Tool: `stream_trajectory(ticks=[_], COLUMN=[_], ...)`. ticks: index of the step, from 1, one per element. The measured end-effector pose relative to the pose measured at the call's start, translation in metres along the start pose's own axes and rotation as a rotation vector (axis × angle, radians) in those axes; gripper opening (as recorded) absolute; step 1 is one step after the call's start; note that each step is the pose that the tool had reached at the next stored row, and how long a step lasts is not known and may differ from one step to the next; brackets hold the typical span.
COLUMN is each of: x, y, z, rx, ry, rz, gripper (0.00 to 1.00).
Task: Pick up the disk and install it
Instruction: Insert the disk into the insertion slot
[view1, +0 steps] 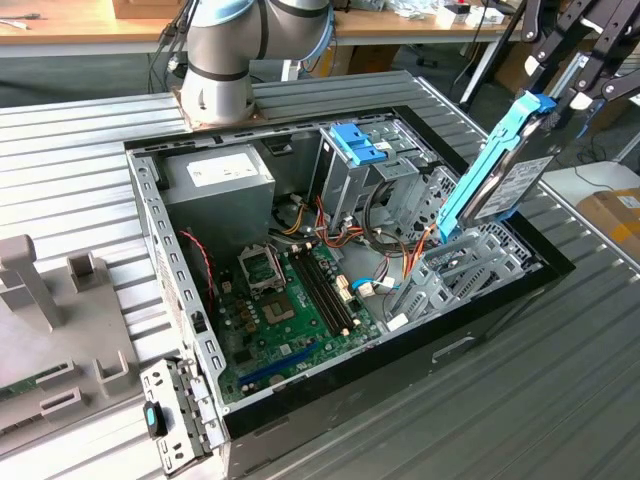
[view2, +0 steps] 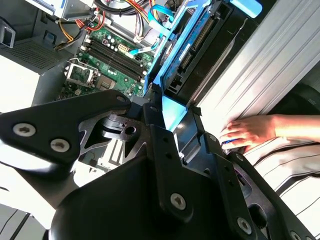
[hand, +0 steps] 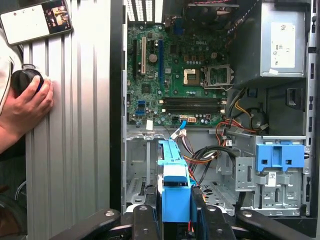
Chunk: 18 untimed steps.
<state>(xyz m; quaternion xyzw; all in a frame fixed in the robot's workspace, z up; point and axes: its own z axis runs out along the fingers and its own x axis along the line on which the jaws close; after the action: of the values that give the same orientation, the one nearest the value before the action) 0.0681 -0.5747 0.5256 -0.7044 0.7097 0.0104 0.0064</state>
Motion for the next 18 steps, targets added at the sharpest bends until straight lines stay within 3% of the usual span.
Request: stream_trajectory(ticks=[2,4,8,9,11,12,15,18], x=[0.0001,0.0000,0.0003,0.0006,0.0019,0.0075,0.0117,0.0118], y=[0.0000,0.0001,0.0000,0.0000,0.0000,0.0000,0.0008,0.0034], z=[0.0002,0.0003,0.0004,0.0007,0.0020,0.0031,0.0039,0.0047], rx=[0.0000,0.0002,0.0020,0.0064,0.0256,0.0314,0.0326,0.0335], ry=[-0.0014,-0.0097,-0.0110,-0.0111,-0.0112,-0.0112,-0.0117,-0.0122], rz=[0.000,-0.002,-0.003,-0.003,-0.003,-0.003,-0.004,-0.004], gripper=[0.36,0.36,0.36,0.36,0.36,0.36,0.36,0.36])
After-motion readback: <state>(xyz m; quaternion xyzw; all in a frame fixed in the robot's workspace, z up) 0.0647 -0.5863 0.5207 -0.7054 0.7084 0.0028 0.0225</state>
